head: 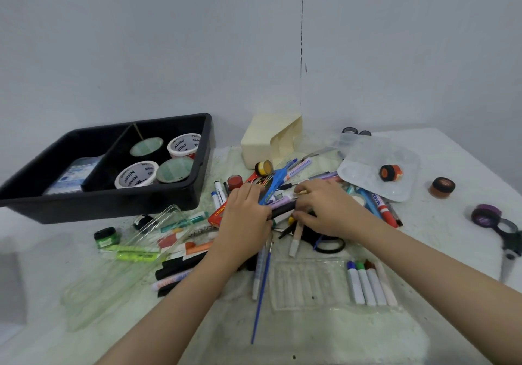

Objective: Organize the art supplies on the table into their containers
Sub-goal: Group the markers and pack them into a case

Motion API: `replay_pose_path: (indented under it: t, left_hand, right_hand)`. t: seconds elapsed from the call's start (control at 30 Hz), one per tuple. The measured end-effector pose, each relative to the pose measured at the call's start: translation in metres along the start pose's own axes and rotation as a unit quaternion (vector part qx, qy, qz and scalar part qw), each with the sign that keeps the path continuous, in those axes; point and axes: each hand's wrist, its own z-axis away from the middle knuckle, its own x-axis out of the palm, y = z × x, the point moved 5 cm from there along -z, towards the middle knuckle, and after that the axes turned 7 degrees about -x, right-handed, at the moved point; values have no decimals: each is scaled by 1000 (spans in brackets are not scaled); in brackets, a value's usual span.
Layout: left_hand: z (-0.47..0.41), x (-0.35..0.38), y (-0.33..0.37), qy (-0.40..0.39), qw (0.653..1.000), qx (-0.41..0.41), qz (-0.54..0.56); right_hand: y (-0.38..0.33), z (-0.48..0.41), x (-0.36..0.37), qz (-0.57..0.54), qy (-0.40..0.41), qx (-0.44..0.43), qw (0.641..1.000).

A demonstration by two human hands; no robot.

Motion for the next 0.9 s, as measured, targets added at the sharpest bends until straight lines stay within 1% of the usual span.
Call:
replay_pose_path:
  t: [0.17, 0.27, 0.47, 0.57, 0.67, 0.73, 0.83, 0.9]
  left_hand:
    - [-2, 6, 1, -22, 1000, 5, 7]
    - [-5, 11, 2, -25, 1000, 8, 5]
    - [-10, 20, 4, -16, 999, 4, 28]
    - [-9, 20, -1, 4, 995, -19, 94]
    - [-7, 16, -12, 29, 981, -77, 173]
    - [-6, 10, -19, 43, 969, -102, 219]
    - [-2, 1, -26, 43, 944, -139, 296]
    - [1, -5, -29, 43, 917, -170, 359]
  right_hand:
    - [3, -6, 2, 10, 10, 25, 1000]
    - [0, -10, 1, 14, -9, 30, 999]
    - [-9, -19, -2, 107, -38, 31, 993]
    - [-11, -22, -1, 139, -47, 23, 989]
    - [-8, -20, 1, 125, -62, 20, 990]
    - [-6, -20, 4, 116, -69, 17, 991]
    - [-5, -19, 7, 106, -61, 5, 992]
    - [-4, -19, 6, 106, -46, -14, 993]
